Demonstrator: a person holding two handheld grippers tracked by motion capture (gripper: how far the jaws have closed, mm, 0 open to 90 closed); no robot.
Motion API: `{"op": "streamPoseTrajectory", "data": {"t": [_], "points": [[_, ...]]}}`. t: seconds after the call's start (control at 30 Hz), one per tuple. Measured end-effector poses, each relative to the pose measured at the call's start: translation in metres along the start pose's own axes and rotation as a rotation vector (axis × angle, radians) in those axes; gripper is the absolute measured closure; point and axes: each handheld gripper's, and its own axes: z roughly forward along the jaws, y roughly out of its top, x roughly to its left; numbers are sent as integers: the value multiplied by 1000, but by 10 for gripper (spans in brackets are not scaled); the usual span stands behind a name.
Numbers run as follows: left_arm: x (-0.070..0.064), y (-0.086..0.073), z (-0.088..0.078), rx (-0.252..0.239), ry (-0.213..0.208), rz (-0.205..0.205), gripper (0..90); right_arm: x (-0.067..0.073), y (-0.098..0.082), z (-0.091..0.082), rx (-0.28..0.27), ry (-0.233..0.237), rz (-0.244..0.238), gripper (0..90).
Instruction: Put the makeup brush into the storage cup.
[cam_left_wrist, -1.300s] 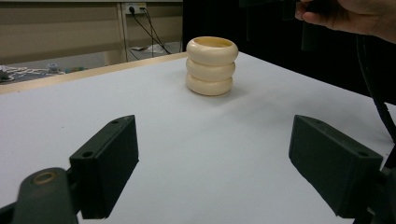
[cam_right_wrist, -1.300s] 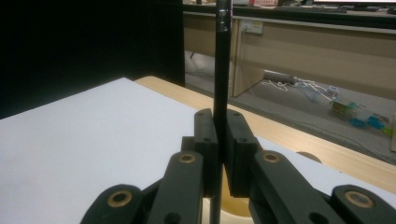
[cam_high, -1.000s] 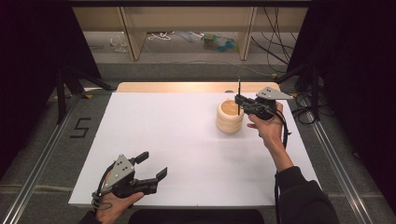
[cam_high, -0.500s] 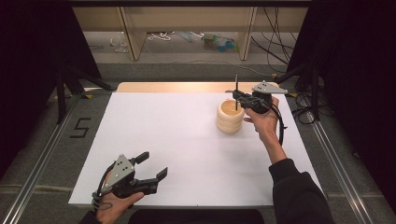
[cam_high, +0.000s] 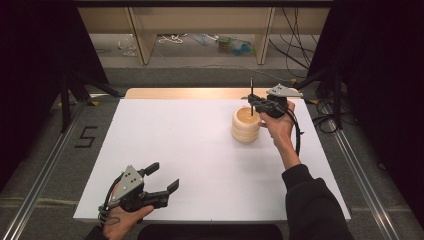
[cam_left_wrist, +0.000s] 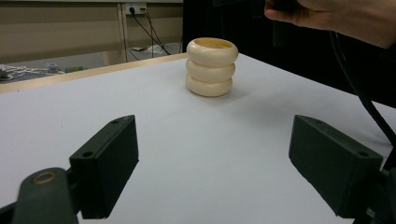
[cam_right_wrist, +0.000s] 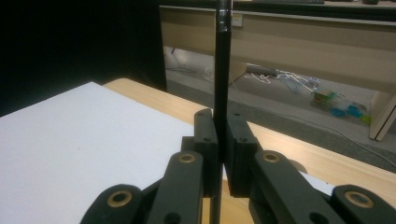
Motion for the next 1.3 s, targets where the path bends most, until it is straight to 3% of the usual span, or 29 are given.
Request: {"op": "streamPoseTrajectory", "data": {"t": [0.47,1.3], "points": [[0,0,0,1,-1,-2,158,-3,-5,8,2,-5,17,855],[0,0,0,0,0,-11,158,-2,-22,20,75,-1,13,854]]}}
